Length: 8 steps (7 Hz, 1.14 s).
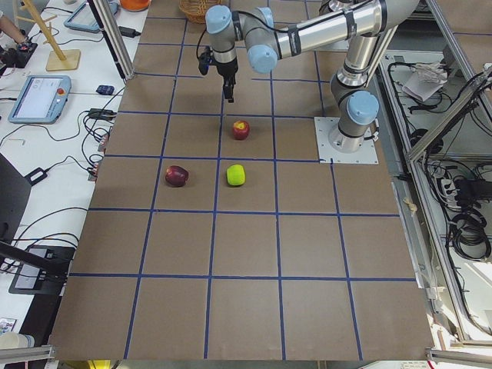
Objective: Put all apples into basket
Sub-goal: 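Reach the left gripper down toward the red-yellow apple, then carry the red-yellow apple to the table center and release it with the left gripper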
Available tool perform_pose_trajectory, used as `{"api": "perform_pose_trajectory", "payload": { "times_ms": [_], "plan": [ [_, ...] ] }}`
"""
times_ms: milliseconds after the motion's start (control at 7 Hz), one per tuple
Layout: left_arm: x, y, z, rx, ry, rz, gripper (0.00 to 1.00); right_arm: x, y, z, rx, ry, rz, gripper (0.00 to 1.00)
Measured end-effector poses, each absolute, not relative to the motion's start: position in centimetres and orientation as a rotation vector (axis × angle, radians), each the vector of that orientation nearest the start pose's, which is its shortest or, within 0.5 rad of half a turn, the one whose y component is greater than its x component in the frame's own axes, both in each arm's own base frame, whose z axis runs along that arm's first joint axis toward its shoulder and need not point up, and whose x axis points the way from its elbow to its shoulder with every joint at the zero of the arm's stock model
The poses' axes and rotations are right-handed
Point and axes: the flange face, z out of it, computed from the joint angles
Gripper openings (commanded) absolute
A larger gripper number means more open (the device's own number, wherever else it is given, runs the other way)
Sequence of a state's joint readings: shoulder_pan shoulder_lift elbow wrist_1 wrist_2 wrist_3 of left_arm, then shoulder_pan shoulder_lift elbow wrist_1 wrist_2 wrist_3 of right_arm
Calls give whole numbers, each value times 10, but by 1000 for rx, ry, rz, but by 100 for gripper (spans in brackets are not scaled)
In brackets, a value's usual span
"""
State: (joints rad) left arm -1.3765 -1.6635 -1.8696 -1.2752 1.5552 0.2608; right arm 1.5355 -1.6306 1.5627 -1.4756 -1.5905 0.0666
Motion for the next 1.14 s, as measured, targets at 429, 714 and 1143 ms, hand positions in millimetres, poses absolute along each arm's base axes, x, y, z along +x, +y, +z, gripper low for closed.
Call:
{"api": "perform_pose_trajectory", "payload": {
  "times_ms": [429, 714, 1143],
  "plan": [
    [-28, -488, 230, 221, 3168, 148, 100, 114, -467, 510, 160, 3164, 47, 100],
    [-26, -486, 202, 223, 3150, 238, 98, 114, -467, 510, 160, 3169, 48, 100],
    [-24, -487, 189, 170, 3129, 265, 16, 113, -468, 508, 162, 3164, 50, 100]
  ]
}}
